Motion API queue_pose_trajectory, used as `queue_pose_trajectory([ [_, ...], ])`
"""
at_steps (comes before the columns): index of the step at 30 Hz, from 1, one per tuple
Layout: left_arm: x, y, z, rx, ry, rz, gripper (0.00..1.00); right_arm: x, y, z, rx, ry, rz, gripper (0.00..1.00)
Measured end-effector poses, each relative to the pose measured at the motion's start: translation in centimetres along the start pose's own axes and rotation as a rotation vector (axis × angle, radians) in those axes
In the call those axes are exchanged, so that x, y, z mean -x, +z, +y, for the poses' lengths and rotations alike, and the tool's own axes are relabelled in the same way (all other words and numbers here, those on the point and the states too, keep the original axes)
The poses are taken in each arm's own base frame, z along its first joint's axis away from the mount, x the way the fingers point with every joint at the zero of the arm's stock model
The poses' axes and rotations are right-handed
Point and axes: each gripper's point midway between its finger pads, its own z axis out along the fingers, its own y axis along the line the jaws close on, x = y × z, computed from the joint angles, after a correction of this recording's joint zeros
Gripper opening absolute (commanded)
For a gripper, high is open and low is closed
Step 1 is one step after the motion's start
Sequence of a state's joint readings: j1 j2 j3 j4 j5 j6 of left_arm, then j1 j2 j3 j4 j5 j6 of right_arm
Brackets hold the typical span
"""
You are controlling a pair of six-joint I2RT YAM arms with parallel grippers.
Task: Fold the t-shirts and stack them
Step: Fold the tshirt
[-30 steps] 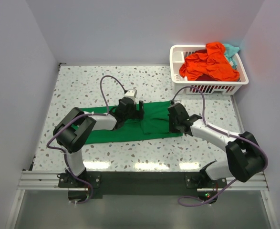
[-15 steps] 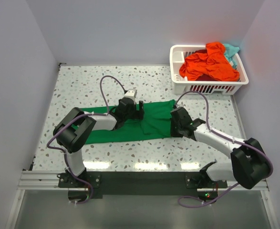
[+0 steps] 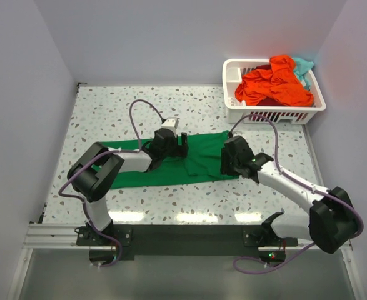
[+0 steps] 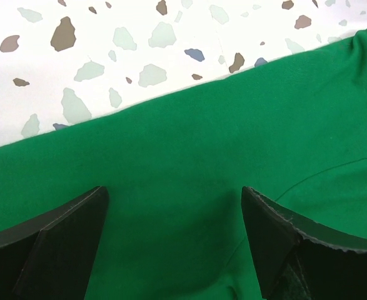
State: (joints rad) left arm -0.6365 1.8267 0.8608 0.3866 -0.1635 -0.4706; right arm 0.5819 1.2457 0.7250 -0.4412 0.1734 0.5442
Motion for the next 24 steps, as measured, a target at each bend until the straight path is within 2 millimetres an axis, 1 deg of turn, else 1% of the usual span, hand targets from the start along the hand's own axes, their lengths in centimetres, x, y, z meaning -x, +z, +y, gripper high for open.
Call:
queue_pose_trajectory([
  [2, 0.1, -0.5, 0.1, 0.002, 0.0, -0.005, 0.93, 2.1, -0.4, 0.5, -0.007, -0.003, -0.05, 0.43],
  [5, 0.7, -1.4, 0.4, 0.012, -0.001, -0.026, 0.95, 5.3, -0.2, 1.5, -0.022, -0.007, -0.114, 0.43],
  [7, 1.2, -2.0, 0.6, 0.021, -0.003, -0.044, 0.95, 7.3, 0.7, 2.4, -0.03, -0.012, -0.142, 0.43],
  [9, 1.7, -2.7, 1.0, 0.036, -0.007, -0.065, 0.96, 8.6, 2.0, 3.4, -0.028, -0.018, -0.146, 0.42],
  [11, 1.8, -3.2, 1.5, 0.052, -0.011, -0.075, 0.96, 9.2, 3.4, 4.1, -0.026, -0.024, -0.143, 0.42],
  [13, 1.6, -3.6, 2.5, 0.074, -0.017, -0.078, 0.96, 9.4, 4.8, 4.6, -0.024, -0.032, -0.13, 0.42],
  [16, 0.6, -4.0, 4.7, 0.123, -0.03, -0.066, 0.96, 9.1, 6.9, 5.2, -0.027, -0.048, -0.096, 0.41],
  [20, -1.3, -4.5, 7.8, 0.199, -0.057, -0.042, 0.96, 8.9, 10.0, 5.8, -0.043, -0.071, -0.053, 0.41],
  [21, -1.3, -4.6, 8.3, 0.211, -0.069, -0.053, 0.96, 8.8, 10.7, 5.9, -0.047, -0.075, -0.045, 0.41],
  [24, -1.2, -5.0, 9.1, 0.224, -0.096, -0.082, 0.96, 9.1, 12.6, 6.3, -0.057, -0.092, -0.028, 0.41],
])
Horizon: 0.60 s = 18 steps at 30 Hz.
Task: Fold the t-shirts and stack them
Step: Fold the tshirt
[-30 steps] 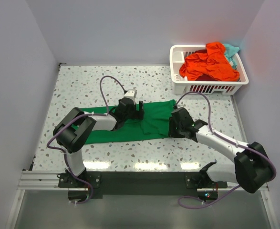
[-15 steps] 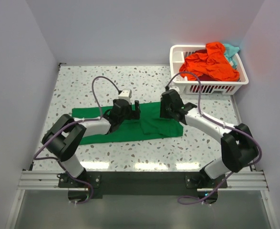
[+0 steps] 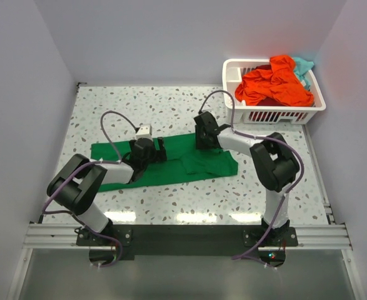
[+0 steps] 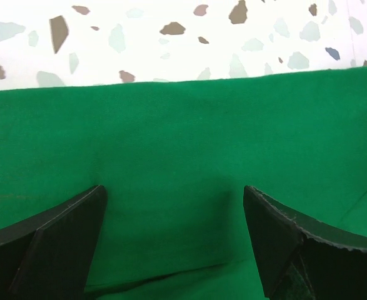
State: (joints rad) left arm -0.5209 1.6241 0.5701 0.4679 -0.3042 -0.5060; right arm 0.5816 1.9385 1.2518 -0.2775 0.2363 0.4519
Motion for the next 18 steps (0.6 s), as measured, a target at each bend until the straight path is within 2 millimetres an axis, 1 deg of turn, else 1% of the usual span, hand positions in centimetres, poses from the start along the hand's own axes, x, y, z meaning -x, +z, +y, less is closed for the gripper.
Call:
queue_pose_trajectory([
  [2, 0.1, -0.1, 0.6, 0.014, -0.015, -0.014, 0.96, 1.2, 0.6, 0.8, 0.01, -0.003, -0.015, 0.41],
  [5, 0.2, -0.4, 1.4, 0.032, -0.042, -0.036, 0.96, 2.8, 2.0, 1.9, 0.016, -0.013, -0.032, 0.41],
  [9, -0.1, -1.2, 2.0, 0.042, -0.072, -0.056, 0.96, 5.2, 3.8, 3.4, 0.022, -0.033, -0.051, 0.41],
  [13, -0.2, -1.7, 2.1, 0.037, -0.089, -0.061, 0.96, 8.1, 5.7, 5.1, 0.031, -0.052, -0.081, 0.42],
  [18, -0.2, -2.3, 1.7, 0.028, -0.09, -0.054, 0.96, 10.7, 7.2, 6.5, 0.041, -0.083, -0.104, 0.44],
])
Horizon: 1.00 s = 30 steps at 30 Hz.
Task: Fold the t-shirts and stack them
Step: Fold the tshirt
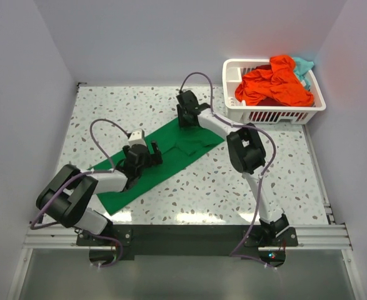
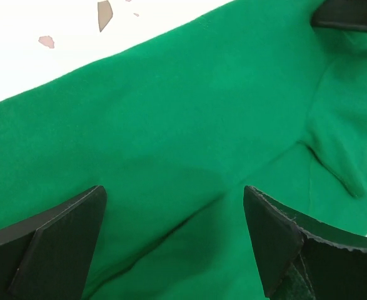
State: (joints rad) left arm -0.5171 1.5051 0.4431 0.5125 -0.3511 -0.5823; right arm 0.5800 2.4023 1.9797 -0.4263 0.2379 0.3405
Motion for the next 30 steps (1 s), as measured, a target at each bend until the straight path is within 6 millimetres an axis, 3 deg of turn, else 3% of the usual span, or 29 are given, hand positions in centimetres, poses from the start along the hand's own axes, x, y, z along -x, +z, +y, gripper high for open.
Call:
queue_pose_trajectory([
  [5, 2.1, -1.3, -0.5, -0.014, -0.011, -0.039, 0.96, 2.3, -0.2, 0.5, 0.017, -0.043, -0.018, 0.46],
  [8, 3.3, -2.1, -0.7, -0.017, -0.022, -0.071, 0.97, 4.2, -1.5, 0.9, 0.043, -0.05, -0.058, 0.47],
  [11, 3.6, -2.5, -0.5, -0.003, -0.021, -0.079, 0.97, 4.8, -3.6, 1.2, 0.082, -0.046, -0.079, 0.47],
  [16, 1.6, -2.8, 1.4, 0.059, 0.005, -0.039, 0.97, 2.4, -7.8, 1.0, 0.158, -0.032, -0.063, 0.47],
  [19, 0.3, -3.1, 2.7, 0.099, 0.025, -0.011, 0.97, -0.1, -8.8, 1.1, 0.191, -0.027, -0.032, 0.46],
  [25, -1.3, -3.5, 4.3, 0.144, 0.047, 0.02, 0.98, -5.9, -7.7, 1.0, 0.209, -0.017, 0.078, 0.46],
  [30, -1.8, -3.4, 4.4, 0.14, 0.049, 0.024, 0.98, -7.3, -6.0, 0.8, 0.184, -0.016, 0.118, 0.45],
])
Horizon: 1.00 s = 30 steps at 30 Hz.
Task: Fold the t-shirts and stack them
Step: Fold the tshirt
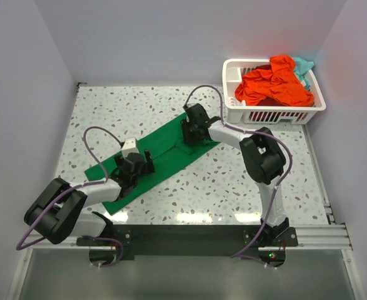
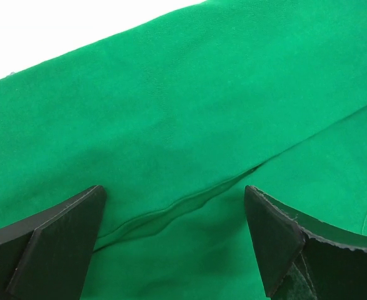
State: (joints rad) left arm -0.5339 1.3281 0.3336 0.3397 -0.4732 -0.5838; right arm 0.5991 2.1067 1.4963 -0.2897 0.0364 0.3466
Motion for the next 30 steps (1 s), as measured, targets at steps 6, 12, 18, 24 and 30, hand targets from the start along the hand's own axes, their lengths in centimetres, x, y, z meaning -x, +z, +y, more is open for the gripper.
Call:
queue_pose_trajectory([
  [6, -0.1, 0.5, -1.4, -0.043, -0.004, -0.02, 0.97, 2.2, 1.5, -0.4, -0.034, 0.011, -0.036, 0.44],
  [12, -0.9, 0.2, -5.5, -0.171, -0.015, -0.029, 0.97, 4.5, 2.8, -1.7, -0.091, 0.017, -0.064, 0.45],
  [18, -2.5, -1.6, -11.1, -0.333, -0.023, 0.018, 0.97, 7.5, 4.6, -3.2, -0.176, -0.011, -0.085, 0.46],
  [24, -4.0, -3.4, -15.0, -0.454, -0.02, 0.079, 0.97, 10.0, 6.1, -4.2, -0.202, -0.025, -0.103, 0.48],
  [30, -4.7, -4.6, -17.0, -0.532, -0.005, 0.129, 0.98, 10.8, 6.6, -4.2, -0.17, -0.043, -0.099, 0.48],
])
